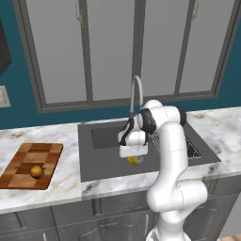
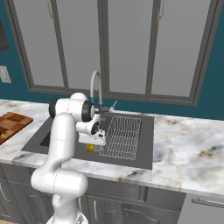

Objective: Pick the mango, mango from the sink and place them on the cutting board to airdry. Then turn off the sink faucet.

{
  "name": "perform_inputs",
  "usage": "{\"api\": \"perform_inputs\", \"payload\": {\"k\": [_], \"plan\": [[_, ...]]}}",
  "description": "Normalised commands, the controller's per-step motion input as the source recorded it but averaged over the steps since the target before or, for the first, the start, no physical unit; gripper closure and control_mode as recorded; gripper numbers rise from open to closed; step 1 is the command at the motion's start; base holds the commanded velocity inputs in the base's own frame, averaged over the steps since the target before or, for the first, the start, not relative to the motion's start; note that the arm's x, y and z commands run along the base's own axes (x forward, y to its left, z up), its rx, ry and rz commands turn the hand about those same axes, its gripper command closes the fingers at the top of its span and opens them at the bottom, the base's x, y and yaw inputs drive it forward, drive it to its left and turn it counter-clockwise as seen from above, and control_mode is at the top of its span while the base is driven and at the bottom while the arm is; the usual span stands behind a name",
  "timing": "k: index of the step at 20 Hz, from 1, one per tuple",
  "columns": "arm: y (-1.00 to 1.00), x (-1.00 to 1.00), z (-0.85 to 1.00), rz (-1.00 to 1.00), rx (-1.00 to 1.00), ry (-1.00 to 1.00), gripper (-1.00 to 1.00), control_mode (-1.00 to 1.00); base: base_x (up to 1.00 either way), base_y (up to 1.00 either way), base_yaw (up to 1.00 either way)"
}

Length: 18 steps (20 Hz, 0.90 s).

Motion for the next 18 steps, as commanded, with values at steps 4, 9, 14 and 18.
{"api": "perform_inputs", "payload": {"k": [4, 9, 14, 18], "plan": [[0.01, 0.03, -0.04, 0.0, 0.0, 0.02, 1.0, -1.0, 0.0, 0.0, 0.0], [0.04, -0.12, 0.16, 0.0, 0.0, 0.0, 1.0, -1.0, 0.0, 0.0, 0.0], [0.22, -0.1, 0.36, 0.0, 0.0, -0.04, 1.0, -1.0, 0.0, 0.0, 0.0], [0.25, -0.03, 0.42, 0.01, 0.0, -0.05, 1.0, -1.0, 0.0, 0.0, 0.0]]}}
